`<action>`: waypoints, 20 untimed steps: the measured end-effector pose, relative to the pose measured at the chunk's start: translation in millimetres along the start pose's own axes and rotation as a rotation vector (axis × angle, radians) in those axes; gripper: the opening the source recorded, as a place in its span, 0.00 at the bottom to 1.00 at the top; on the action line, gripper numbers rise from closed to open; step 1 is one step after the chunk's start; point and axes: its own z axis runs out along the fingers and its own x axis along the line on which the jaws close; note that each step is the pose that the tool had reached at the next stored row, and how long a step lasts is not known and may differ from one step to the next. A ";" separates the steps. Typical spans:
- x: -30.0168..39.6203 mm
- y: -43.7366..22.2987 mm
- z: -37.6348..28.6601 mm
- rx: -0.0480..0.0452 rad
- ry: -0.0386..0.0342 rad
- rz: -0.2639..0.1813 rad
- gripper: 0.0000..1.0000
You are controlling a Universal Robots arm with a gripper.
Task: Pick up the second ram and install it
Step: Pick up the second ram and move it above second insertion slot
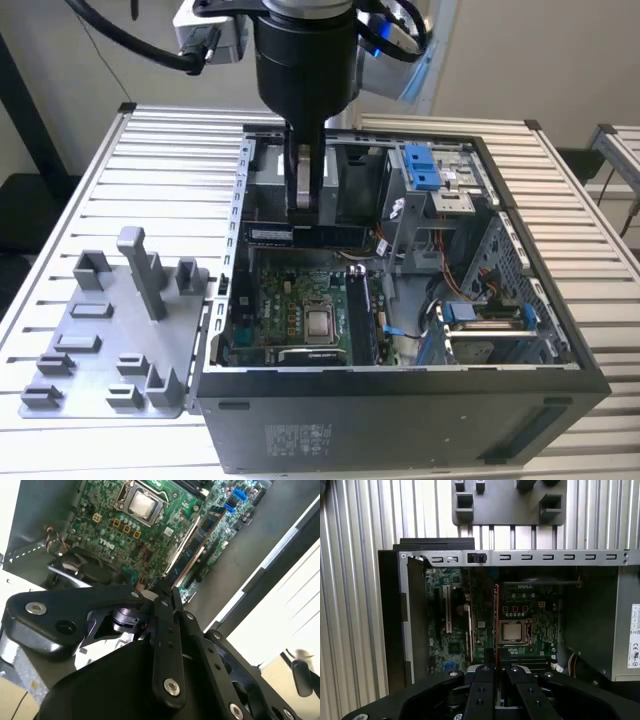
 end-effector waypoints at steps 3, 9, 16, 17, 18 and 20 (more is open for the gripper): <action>-0.4 -8.4 0.2 0.0000 -0.0001 0.000 0.14; -1.2 -26.0 0.4 0.0000 0.0000 0.000 0.14; -2.0 -46.0 0.8 0.0001 0.0000 0.000 0.14; -2.1 -48.7 0.8 0.0000 -0.0001 0.000 0.14; -2.3 -51.6 0.9 0.0000 -0.0001 0.000 0.14; -2.5 -56.9 0.9 0.0001 0.0000 0.000 0.14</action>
